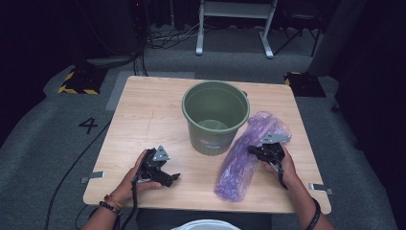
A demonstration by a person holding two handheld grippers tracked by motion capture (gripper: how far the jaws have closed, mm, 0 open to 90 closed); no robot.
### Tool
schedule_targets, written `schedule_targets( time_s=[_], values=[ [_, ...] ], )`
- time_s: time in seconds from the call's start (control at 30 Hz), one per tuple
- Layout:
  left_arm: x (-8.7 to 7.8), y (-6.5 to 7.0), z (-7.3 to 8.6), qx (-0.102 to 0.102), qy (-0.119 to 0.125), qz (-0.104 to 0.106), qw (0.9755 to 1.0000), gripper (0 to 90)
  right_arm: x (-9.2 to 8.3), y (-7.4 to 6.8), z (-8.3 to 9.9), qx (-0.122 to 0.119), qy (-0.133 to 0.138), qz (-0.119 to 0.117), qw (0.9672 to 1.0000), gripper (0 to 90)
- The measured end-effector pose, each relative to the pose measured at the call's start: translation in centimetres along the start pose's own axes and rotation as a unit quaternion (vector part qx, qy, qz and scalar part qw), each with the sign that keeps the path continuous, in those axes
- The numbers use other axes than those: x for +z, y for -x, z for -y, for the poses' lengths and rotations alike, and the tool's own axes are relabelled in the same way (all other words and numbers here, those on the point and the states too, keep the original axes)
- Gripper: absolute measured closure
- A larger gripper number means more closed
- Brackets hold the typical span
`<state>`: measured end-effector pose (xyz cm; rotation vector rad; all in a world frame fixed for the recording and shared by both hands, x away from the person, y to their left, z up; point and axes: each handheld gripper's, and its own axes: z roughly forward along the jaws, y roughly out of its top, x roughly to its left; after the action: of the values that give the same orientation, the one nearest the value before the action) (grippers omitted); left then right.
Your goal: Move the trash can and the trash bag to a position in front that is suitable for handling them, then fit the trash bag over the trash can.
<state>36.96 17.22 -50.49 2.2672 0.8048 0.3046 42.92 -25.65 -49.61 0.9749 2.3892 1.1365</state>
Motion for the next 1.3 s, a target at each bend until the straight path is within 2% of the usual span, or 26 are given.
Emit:
schedule_targets(
  time_s=[0.33,0.5,0.57,0.7,0.77,0.8,0.87,0.9,0.93,0.97,1.0,1.03,1.1,1.17,1.2,1.3],
  values=[
    [0.0,0.0,0.0,0.000,0.000,-0.001,1.0000,0.4,-2.2,1.4,-0.1,0.028,0.035,0.040,0.9982,89.1],
    [-0.1,0.1,0.0,0.001,-0.001,-0.002,1.0000,0.7,-3.3,1.7,-0.4,0.038,0.059,0.055,0.9960,89.2],
    [-0.1,0.0,0.0,0.008,-0.003,0.001,1.0000,0.7,-3.8,1.8,-0.8,0.037,0.071,0.061,0.9949,89.2],
    [-0.3,-0.1,-0.1,0.008,-0.014,0.003,0.9999,0.8,-4.7,2.1,-1.5,0.042,0.089,0.077,0.9922,89.2],
    [-0.4,-0.1,-0.2,0.009,-0.017,0.000,0.9998,2.8,-5.3,2.4,-1.9,0.052,0.102,0.080,0.9902,89.2],
    [-0.5,-0.1,-0.3,0.014,-0.011,0.000,0.9998,6.4,-5.6,2.6,-2.1,0.055,0.109,0.084,0.9890,89.2],
    [-0.8,-0.1,-0.5,0.019,-0.004,0.002,0.9998,23.4,-6.2,2.9,-2.5,0.060,0.121,0.090,0.9867,89.2],
    [-0.8,0.0,-0.6,0.017,-0.005,-0.002,0.9998,20.4,-6.4,3.0,-2.6,0.060,0.125,0.093,0.9859,89.2],
    [-0.8,0.1,-0.7,0.021,-0.007,-0.008,0.9997,13.0,-6.7,3.1,-2.8,0.061,0.130,0.098,0.9848,89.2],
    [-0.9,0.2,-0.9,0.023,-0.003,-0.011,0.9997,12.9,-7.0,3.3,-2.9,0.067,0.137,0.099,0.9834,89.2],
    [-1.0,0.3,-1.0,0.025,-0.001,-0.010,0.9996,20.8,-7.4,3.5,-3.2,0.070,0.146,0.098,0.9819,89.2],
    [-1.1,0.4,-1.1,0.025,0.003,-0.008,0.9996,22.1,-7.6,3.6,-3.3,0.072,0.149,0.101,0.9811,89.2],
    [-1.5,0.6,-1.5,0.033,0.015,-0.005,0.9993,13.6,-8.2,3.7,-3.7,0.071,0.155,0.108,0.9794,89.2],
    [-2.0,0.8,-1.8,0.040,0.031,-0.003,0.9987,20.0,-8.9,3.8,-4.0,0.071,0.162,0.114,0.9777,89.2],
    [-2.2,0.9,-2.0,0.040,0.034,-0.002,0.9986,15.5,-9.3,3.8,-4.1,0.073,0.168,0.115,0.9763,89.2],
    [-2.7,1.1,-2.5,0.046,0.039,-0.005,0.9982,17.2,-10.2,3.8,-4.5,0.072,0.175,0.123,0.9742,89.2]
  ],
)
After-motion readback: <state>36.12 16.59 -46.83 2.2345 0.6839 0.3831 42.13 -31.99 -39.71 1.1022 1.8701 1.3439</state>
